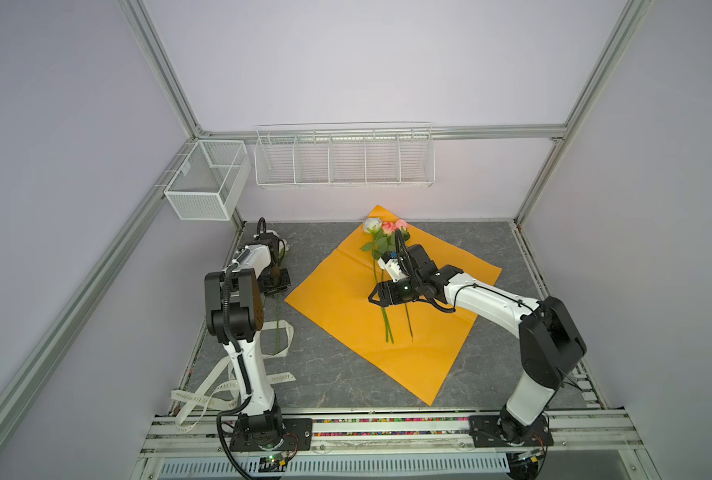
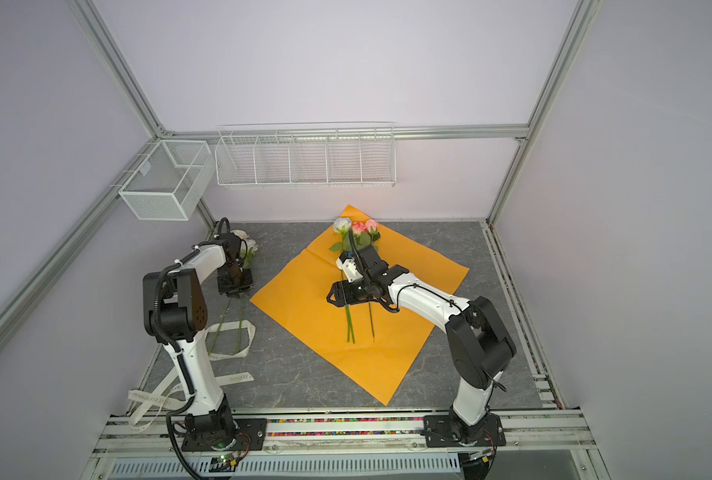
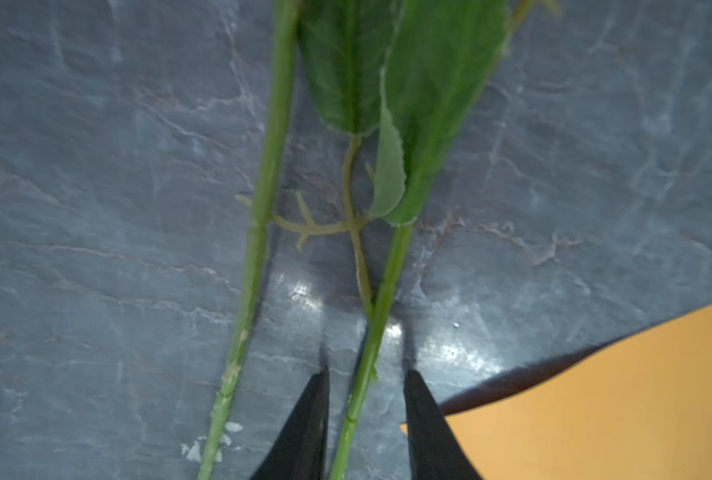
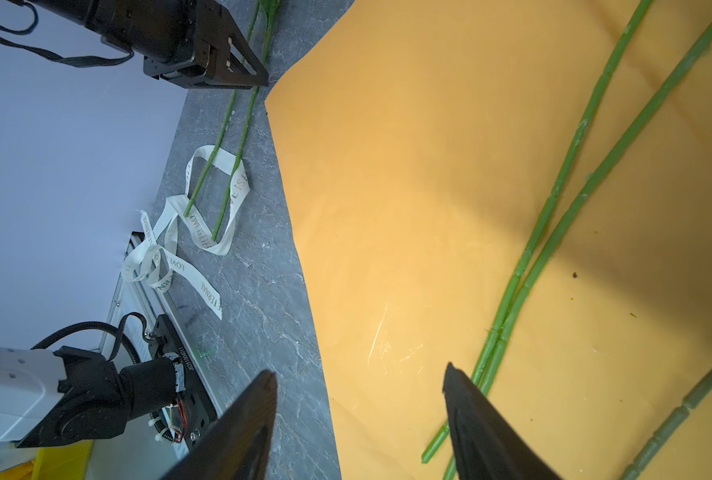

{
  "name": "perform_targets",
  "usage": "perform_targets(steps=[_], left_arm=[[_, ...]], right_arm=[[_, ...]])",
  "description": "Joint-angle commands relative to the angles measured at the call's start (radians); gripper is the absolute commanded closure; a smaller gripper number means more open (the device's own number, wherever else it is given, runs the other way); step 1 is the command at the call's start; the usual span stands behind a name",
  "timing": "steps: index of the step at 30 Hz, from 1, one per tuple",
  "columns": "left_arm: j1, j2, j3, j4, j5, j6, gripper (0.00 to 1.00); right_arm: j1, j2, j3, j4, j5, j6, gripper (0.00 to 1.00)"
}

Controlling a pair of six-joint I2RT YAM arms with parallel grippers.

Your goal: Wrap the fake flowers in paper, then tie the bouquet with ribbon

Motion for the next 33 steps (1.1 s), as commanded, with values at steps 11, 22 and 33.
perform_targets(steps=[11,22,33], left_arm=[[0.008,0.065,0.011,-0.026,0.037,0.057,0.85],[-0.063,-0.049,0.052,-0.079,0.007,0.122,1.0],[-0.207,-0.333,0.023,-0.185,-0.208,0.005,1.0]], right_arm=[[0.018,0.05,0.055,-0.032,0.006,0.019,0.33],[0.043,0.025,0.045,-0.029,0.044,0.042,0.33],[0.041,-0.127,-0.07,-0.031,0.16,0.027,0.33]])
